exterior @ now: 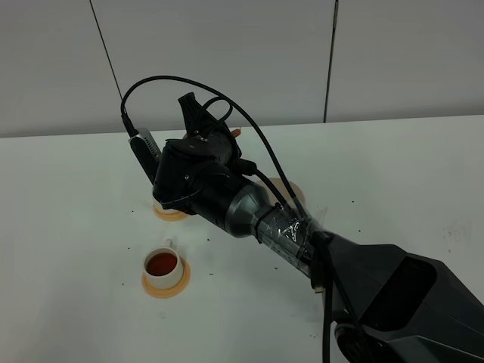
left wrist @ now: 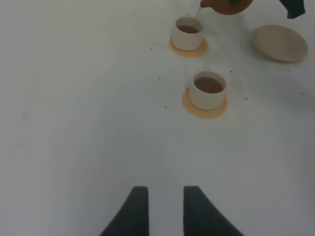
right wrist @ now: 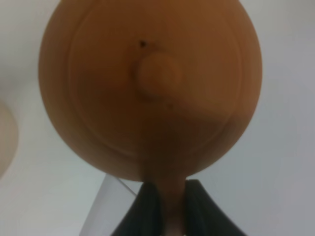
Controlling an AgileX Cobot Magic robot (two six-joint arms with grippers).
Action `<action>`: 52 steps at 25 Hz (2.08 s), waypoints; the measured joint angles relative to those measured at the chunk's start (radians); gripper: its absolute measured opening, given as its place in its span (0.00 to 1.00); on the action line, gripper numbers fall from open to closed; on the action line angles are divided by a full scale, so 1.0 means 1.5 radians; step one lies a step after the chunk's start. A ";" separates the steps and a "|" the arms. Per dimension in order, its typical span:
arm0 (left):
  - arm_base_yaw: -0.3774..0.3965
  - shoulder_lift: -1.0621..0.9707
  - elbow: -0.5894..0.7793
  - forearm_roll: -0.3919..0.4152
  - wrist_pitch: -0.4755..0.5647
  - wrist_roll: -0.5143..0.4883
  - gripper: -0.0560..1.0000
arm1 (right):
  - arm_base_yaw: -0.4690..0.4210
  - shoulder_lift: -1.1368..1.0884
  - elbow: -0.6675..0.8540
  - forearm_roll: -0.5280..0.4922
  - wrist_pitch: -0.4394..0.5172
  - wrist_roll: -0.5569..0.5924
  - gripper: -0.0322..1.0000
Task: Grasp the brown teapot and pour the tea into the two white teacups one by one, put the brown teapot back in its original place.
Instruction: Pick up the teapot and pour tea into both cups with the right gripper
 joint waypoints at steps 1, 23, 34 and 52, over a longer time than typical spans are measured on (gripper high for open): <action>0.000 0.000 0.000 0.000 0.000 0.000 0.28 | 0.000 0.000 0.000 -0.001 0.000 0.000 0.12; 0.000 0.000 0.000 0.000 0.000 0.000 0.28 | 0.000 0.000 0.000 -0.020 -0.001 0.000 0.12; 0.000 0.000 0.000 0.000 0.000 0.000 0.28 | 0.000 0.000 0.000 -0.022 -0.001 0.000 0.12; 0.000 0.000 0.000 0.000 0.000 0.001 0.28 | 0.000 0.000 0.000 0.046 0.014 0.003 0.12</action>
